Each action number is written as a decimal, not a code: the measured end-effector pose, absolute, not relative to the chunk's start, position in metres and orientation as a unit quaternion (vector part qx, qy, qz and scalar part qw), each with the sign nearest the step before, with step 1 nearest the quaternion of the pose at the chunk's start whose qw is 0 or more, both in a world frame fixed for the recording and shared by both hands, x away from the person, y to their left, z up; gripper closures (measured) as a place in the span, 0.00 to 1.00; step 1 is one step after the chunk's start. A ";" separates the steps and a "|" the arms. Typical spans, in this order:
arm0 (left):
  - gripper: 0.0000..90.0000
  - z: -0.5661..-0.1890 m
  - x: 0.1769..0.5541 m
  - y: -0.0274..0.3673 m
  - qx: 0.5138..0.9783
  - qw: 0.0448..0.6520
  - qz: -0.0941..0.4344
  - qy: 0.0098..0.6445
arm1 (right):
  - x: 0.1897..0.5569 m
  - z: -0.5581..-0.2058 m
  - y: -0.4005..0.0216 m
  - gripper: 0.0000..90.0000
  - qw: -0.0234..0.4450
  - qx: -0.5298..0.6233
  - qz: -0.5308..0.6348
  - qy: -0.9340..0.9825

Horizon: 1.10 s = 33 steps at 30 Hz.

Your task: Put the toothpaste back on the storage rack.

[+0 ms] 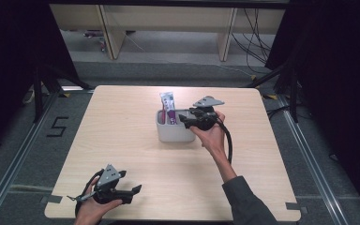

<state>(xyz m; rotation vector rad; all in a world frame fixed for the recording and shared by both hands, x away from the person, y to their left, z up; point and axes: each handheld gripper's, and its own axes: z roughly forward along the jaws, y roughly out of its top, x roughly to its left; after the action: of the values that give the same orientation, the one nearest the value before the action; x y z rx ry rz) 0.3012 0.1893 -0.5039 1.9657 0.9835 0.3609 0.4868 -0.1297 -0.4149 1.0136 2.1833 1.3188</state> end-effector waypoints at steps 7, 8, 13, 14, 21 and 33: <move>0.20 -0.503 0.301 0.189 0.790 0.442 0.146 0.399 | 0.478 -0.407 -0.144 0.47 0.204 0.358 0.472 0.779; 0.20 -0.503 0.301 0.189 0.790 0.443 0.146 0.399 | 0.478 -0.407 -0.144 0.47 0.204 0.358 0.472 0.779; 0.20 -0.502 0.301 0.191 0.791 0.440 0.148 0.398 | 0.472 -0.407 -0.156 0.46 0.204 0.367 0.470 0.776; 0.20 -0.502 0.301 0.191 0.790 0.440 0.150 0.399 | 0.472 -0.408 -0.158 0.46 0.210 0.361 0.472 0.777; 0.20 -0.502 0.302 0.191 0.789 0.443 0.146 0.400 | 0.468 -0.410 -0.169 0.42 0.199 0.371 0.474 0.773; 0.20 -0.501 0.302 0.193 0.785 0.444 0.150 0.404 | 0.460 -0.414 -0.175 0.38 0.188 0.390 0.467 0.772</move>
<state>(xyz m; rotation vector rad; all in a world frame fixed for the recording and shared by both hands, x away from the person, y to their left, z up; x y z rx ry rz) 0.3021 0.1928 -0.5010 1.9475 1.0022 0.3729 0.4599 -0.1751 -0.4140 1.0960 2.1706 1.3125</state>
